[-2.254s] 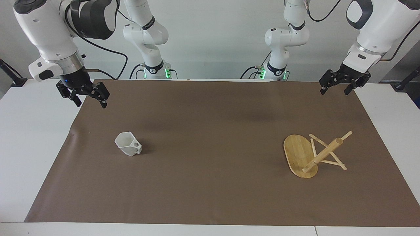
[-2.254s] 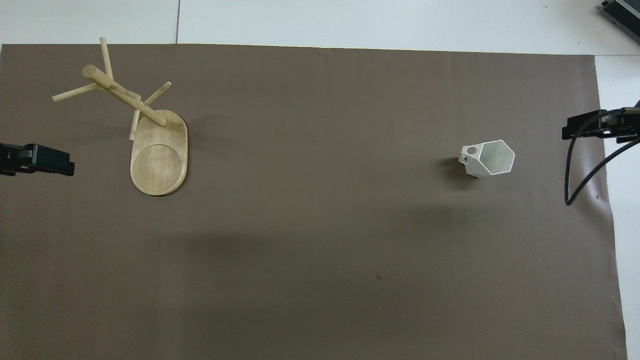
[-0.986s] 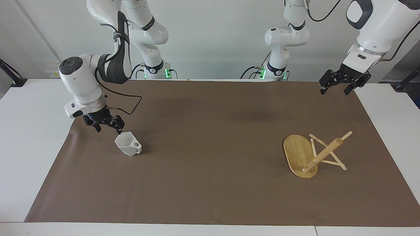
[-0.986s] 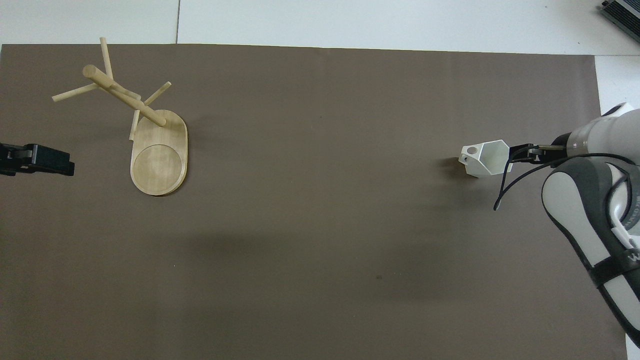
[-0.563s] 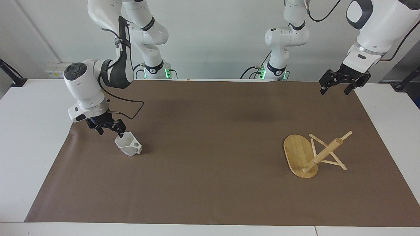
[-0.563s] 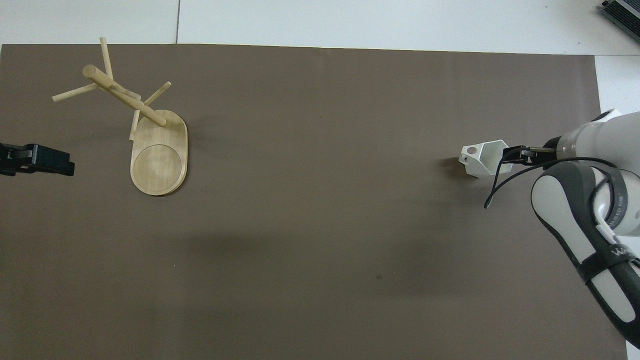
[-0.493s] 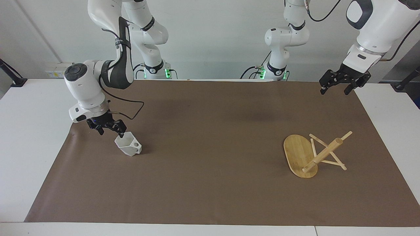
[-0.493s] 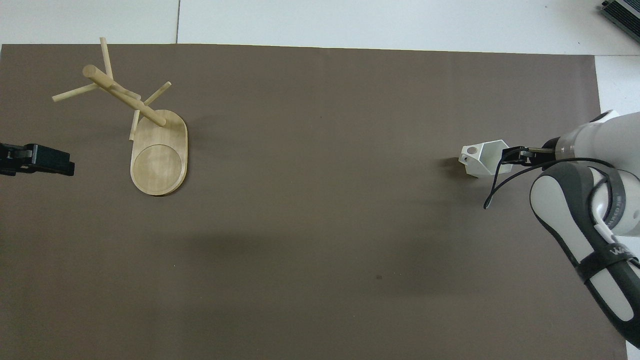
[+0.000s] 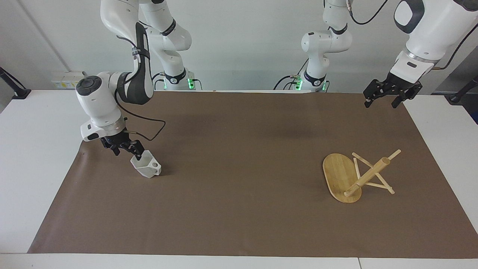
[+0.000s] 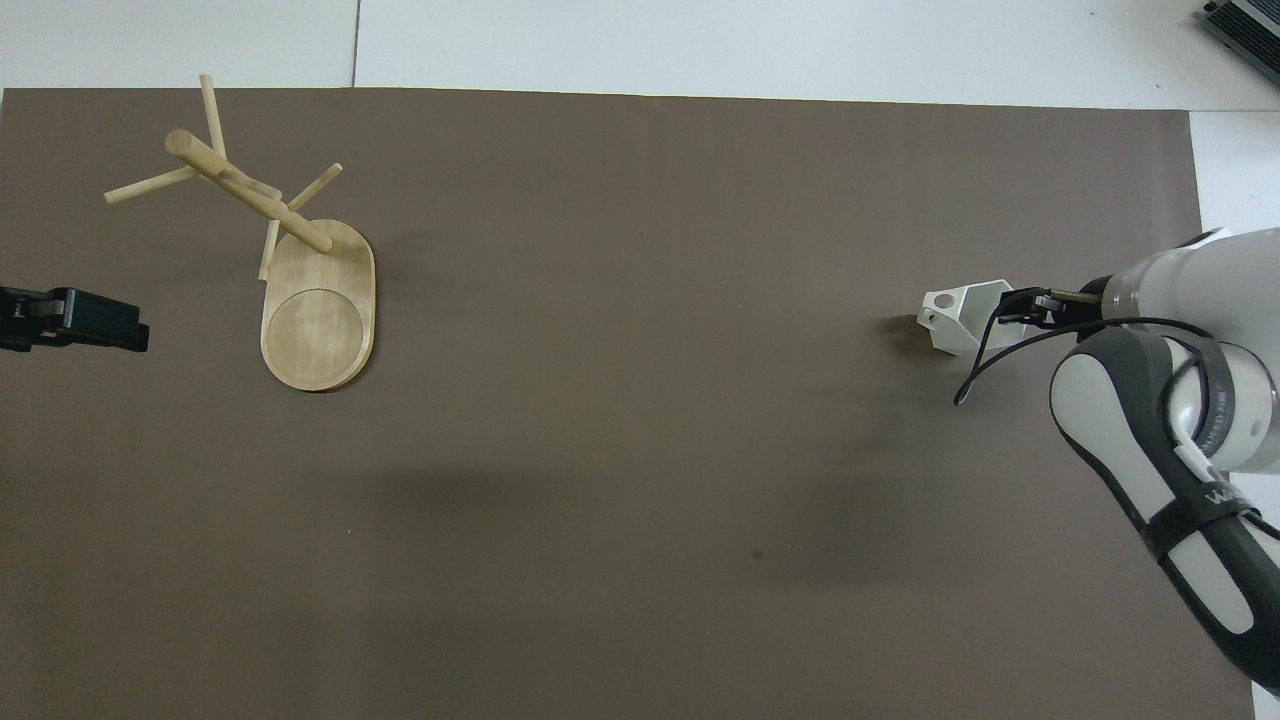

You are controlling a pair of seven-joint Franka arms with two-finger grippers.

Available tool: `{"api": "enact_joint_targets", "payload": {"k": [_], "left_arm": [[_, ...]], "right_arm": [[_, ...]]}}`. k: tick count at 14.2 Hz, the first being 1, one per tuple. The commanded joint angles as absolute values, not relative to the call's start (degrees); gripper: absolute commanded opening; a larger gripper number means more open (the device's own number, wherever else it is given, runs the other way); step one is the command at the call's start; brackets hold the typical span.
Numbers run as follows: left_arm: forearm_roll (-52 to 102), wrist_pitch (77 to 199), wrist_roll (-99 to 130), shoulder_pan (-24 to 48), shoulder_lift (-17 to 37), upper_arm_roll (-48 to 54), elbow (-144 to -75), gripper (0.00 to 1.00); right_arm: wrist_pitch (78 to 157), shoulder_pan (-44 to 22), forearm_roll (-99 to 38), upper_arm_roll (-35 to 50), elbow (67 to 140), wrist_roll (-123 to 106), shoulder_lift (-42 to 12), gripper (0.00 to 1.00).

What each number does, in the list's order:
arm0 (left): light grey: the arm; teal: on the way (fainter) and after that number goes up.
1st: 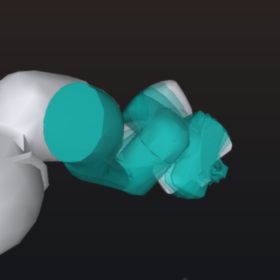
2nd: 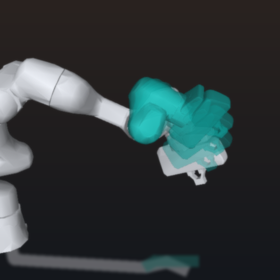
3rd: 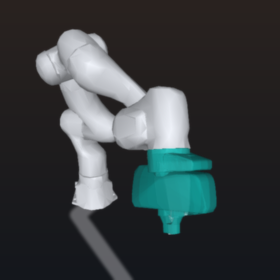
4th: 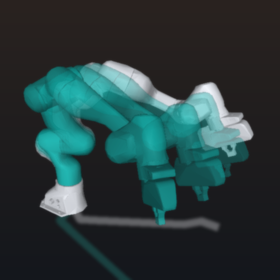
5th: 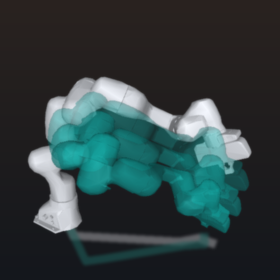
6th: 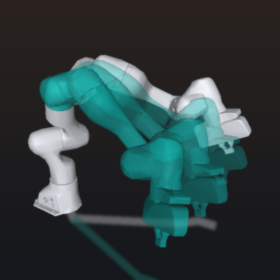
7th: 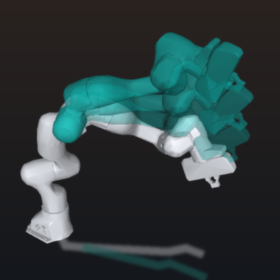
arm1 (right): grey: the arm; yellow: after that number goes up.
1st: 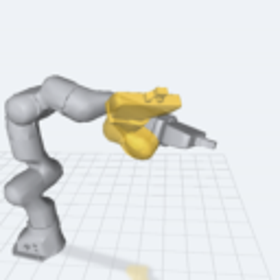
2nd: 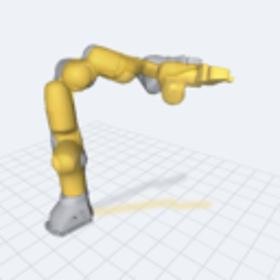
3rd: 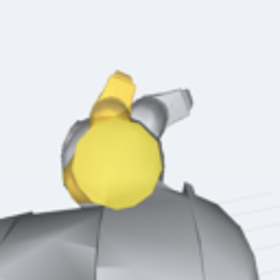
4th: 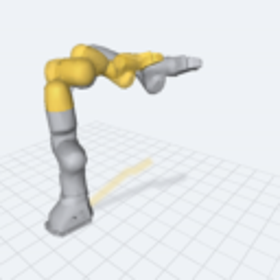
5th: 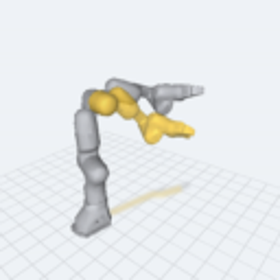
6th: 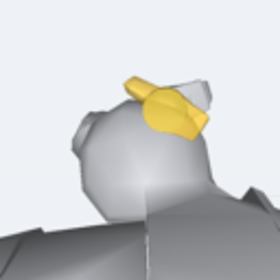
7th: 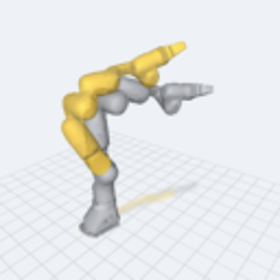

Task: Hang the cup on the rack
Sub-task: 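Lift the cup with the right gripper while the left gripper approaches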

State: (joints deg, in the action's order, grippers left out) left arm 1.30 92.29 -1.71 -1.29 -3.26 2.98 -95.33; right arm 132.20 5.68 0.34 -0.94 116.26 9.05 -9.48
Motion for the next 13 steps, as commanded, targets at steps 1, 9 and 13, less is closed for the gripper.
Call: {"api": "enact_joint_targets", "payload": {"k": [1, 9, 13], "left_arm": [[0.1, 91.9, -1.1, -1.9, -4.6, 3.4, -96.7, 1.0], [0.1, 91.9, -1.1, -1.9, -4.6, 3.4, -96.7, 1.0], [0.2, 91.9, -1.1, -1.8, -4.6, 3.5, -96.7, 1.0]], "right_arm": [[133.8, 6.0, 0.5, -0.6, 117.2, 11.2, -9.1, 1.0], [135.6, 5.9, 0.4, -0.6, 117.8, 11.4, -10.5, 1.0], [135.6, 5.9, 0.4, -0.5, 117.9, 11.4, -10.5, 0.89]]}}
